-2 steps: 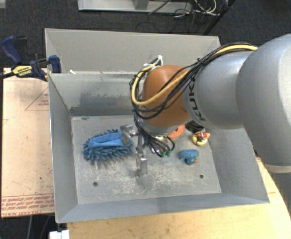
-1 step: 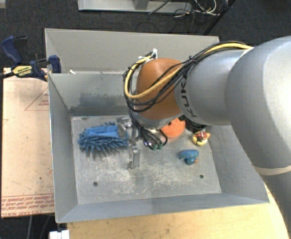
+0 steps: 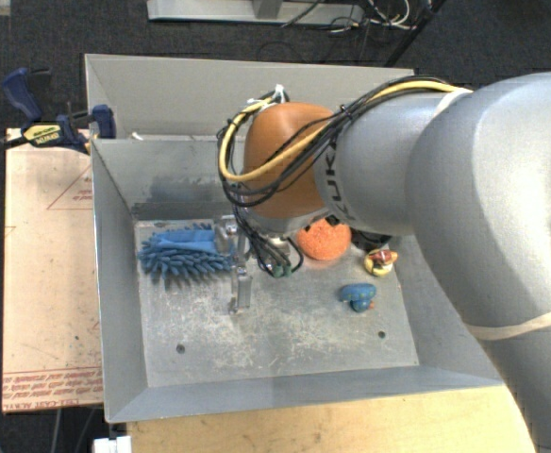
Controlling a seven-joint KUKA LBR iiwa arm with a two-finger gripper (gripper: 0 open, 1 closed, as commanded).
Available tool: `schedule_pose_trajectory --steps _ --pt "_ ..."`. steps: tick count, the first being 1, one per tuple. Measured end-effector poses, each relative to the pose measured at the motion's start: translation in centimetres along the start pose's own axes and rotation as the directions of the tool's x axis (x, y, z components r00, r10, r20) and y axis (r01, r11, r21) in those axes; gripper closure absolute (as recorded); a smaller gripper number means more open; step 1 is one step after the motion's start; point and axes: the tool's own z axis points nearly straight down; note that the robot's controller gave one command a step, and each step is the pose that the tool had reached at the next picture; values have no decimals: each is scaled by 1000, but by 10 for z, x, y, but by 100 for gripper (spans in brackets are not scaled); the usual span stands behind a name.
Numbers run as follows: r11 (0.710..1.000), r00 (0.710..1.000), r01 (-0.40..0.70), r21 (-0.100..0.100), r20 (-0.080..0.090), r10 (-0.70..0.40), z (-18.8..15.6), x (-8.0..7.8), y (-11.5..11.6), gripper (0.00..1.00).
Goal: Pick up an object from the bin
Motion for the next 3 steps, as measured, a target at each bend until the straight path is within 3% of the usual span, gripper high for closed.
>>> schedule_pose_trajectory --steps 1,2,3 --pt "977 977 214 1 5 -214 0 -5 13 0" --pt "981 981 195 1 5 -195 2 -15 43 0" --pt "989 989 151 0 0 -151 -36 -23 58 0"
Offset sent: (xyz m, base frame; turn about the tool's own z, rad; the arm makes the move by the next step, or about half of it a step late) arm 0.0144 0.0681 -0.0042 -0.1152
